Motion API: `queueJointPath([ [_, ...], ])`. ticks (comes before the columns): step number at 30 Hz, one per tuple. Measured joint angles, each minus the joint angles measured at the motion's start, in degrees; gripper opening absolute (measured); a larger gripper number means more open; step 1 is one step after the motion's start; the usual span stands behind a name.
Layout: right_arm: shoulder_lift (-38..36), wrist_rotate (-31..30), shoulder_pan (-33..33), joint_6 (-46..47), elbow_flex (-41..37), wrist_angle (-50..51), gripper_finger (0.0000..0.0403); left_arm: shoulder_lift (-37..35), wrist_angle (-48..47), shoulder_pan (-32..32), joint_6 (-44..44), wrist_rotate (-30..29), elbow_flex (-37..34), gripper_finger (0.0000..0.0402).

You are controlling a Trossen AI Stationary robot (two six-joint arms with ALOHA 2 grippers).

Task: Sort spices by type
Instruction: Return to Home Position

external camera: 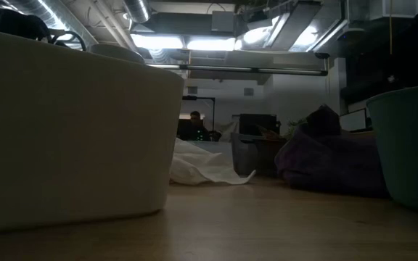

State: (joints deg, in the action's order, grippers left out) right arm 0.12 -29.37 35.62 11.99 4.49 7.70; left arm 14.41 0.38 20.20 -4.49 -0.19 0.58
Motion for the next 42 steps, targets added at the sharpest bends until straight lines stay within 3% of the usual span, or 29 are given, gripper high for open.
queueJointPath([
  [5,0.00,-1.90,0.00,-6.18,-0.04,-0.40,0.0154,0.00,0.00,-0.01,0.39,0.00,0.00,0.0219],
  [12,0.00,-10.12,-0.02,-9.45,-0.19,-1.22,0.0154,0.00,0.00,0.00,0.21,0.00,0.00,0.0219],
  [20,0.02,-8.73,-0.02,-16.30,-3.83,-12.28,0.0154,0.00,0.00,0.00,0.39,0.00,0.00,0.0219],
  [30,0.02,-8.57,-0.43,-21.29,-3.97,-12.49,0.0154,0.00,0.01,0.00,0.39,0.00,-0.02,0.0219],
  [42,0.26,-6.43,-13.85,-21.86,-4.02,-12.14,0.0154,0.00,0.02,0.00,0.41,-0.02,-0.02,0.0219],
])
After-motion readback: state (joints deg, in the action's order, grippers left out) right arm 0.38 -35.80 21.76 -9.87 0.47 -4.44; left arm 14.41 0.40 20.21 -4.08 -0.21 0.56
